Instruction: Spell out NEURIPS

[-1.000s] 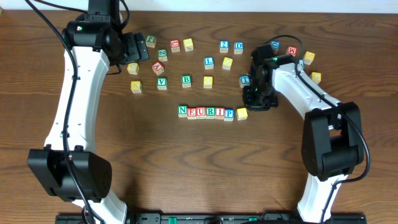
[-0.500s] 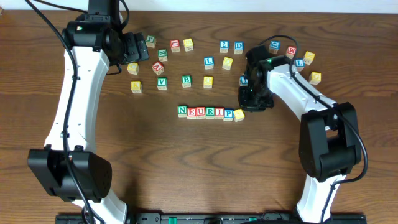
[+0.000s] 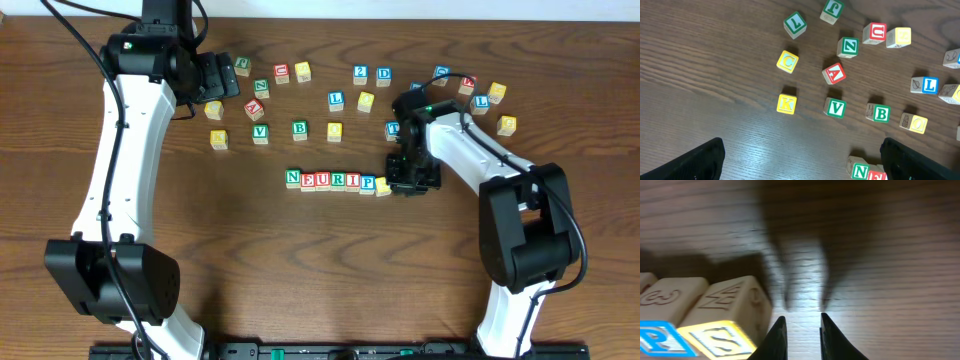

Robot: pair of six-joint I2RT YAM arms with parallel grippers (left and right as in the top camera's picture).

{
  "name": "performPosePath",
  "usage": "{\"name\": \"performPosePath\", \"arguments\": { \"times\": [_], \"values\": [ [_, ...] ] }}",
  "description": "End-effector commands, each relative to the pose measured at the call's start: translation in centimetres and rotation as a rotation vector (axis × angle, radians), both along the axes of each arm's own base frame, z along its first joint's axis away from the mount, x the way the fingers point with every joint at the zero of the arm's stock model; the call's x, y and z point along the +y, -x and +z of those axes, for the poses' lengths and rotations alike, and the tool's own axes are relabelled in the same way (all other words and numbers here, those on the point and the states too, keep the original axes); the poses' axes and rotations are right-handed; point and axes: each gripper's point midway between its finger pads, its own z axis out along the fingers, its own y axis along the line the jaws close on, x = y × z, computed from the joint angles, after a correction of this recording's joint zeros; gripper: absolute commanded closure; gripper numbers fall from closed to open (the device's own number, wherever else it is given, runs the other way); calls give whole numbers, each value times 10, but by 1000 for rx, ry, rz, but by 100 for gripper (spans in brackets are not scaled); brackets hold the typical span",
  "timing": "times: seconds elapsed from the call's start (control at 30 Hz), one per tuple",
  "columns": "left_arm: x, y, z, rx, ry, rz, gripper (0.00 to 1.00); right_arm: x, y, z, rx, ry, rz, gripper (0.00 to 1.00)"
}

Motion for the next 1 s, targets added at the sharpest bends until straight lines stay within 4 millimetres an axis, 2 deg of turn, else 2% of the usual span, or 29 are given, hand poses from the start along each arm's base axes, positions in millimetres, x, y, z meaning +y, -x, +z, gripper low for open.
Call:
{"name": "performPosePath", "arguments": {
  "times": [0.0,0.33,0.63,0.97],
  "values": [
    [4,-2,1,-3,-17,-2,2,15,1,6,-30,-17,21,83],
    [4,-1,1,0,-17,-3,2,17,-3,7,-46,-28,44,86],
    [4,-1,1,0,-17,-3,2,32,25,9,39,-57,132,85],
    [4,-1,1,0,-17,-3,2,37,24,7,13,-21,151,85]
  ]
}}
